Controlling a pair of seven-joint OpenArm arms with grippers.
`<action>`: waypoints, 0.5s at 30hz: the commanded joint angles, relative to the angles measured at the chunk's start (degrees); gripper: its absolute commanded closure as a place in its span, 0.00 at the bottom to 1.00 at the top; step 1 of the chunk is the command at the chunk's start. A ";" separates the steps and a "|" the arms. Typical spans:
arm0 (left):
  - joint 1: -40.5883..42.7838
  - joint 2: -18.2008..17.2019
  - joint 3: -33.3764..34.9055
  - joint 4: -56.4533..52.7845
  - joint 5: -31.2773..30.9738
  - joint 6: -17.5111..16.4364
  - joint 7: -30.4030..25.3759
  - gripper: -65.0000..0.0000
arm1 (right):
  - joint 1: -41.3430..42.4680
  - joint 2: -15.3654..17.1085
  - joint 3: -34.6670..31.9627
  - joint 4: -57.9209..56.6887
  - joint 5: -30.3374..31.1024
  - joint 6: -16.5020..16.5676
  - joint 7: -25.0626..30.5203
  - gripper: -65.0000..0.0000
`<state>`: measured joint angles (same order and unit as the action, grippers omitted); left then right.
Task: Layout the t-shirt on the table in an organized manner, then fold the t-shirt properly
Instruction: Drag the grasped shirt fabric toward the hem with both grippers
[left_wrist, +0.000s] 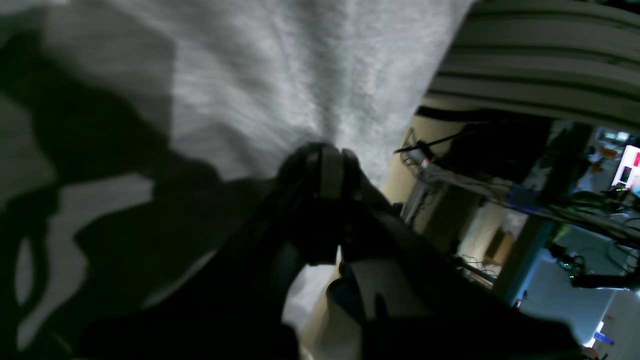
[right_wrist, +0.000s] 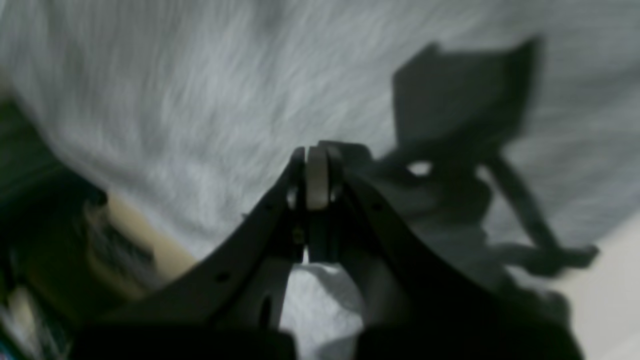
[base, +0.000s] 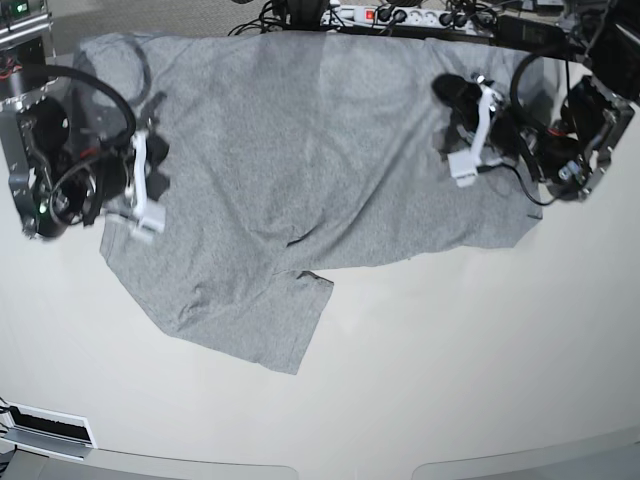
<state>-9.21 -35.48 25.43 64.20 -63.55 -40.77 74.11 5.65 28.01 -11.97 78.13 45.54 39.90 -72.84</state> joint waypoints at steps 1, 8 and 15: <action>-2.21 -1.90 -0.50 0.17 1.38 0.77 0.63 1.00 | 2.01 0.59 0.39 1.95 1.18 0.10 2.14 1.00; -8.41 -2.56 -0.50 0.17 9.51 2.99 -12.98 1.00 | 5.57 -0.39 0.39 2.36 -13.73 -0.28 23.28 1.00; -8.81 0.59 -0.50 0.17 22.36 9.53 -18.58 1.00 | 6.36 -4.20 0.39 -1.01 -22.25 -5.16 28.37 1.00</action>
<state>-17.32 -34.72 25.06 64.07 -42.39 -31.97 55.51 10.85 23.09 -11.90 76.53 22.94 35.11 -44.99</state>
